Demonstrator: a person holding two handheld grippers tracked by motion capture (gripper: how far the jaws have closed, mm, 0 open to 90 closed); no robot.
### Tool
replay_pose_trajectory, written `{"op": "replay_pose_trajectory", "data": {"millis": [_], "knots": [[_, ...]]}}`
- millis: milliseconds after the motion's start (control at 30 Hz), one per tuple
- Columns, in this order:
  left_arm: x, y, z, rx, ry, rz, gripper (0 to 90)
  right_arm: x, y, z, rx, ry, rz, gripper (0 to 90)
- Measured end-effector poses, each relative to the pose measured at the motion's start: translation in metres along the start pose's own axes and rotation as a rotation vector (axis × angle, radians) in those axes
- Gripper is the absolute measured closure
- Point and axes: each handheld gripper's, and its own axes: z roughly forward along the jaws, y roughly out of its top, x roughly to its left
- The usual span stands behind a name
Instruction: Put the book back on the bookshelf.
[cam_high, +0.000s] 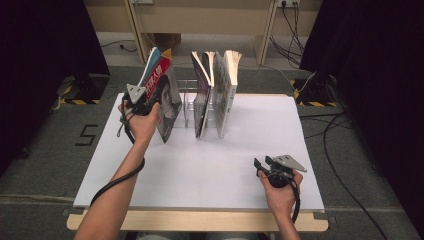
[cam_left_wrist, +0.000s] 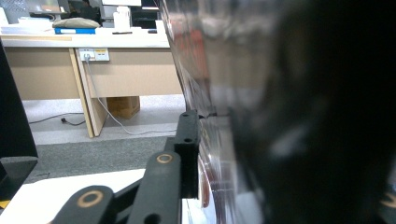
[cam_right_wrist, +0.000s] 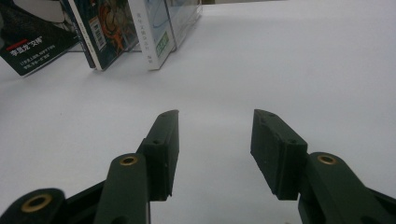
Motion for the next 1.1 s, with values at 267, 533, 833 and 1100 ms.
{"op": "replay_pose_trajectory", "data": {"millis": [267, 533, 833, 1100], "knots": [[0.001, 0.0, -0.003, 0.011, -0.016, -0.016, 55.9, 0.001, 0.0, 0.0, 0.002, 0.001, -0.002, 52.6], [0.0, -0.001, -0.005, 0.018, -0.018, -0.018, 49.2, 0.001, 0.0, 0.0, 0.0, -0.001, -0.002, 52.6], [0.002, 0.0, -0.012, 0.026, -0.029, -0.043, 43.7, 0.002, 0.0, 0.0, -0.002, -0.002, -0.005, 52.6], [0.004, -0.002, -0.018, 0.038, -0.047, -0.045, 41.1, 0.002, 0.0, -0.001, 0.001, -0.001, -0.003, 52.6]]}}
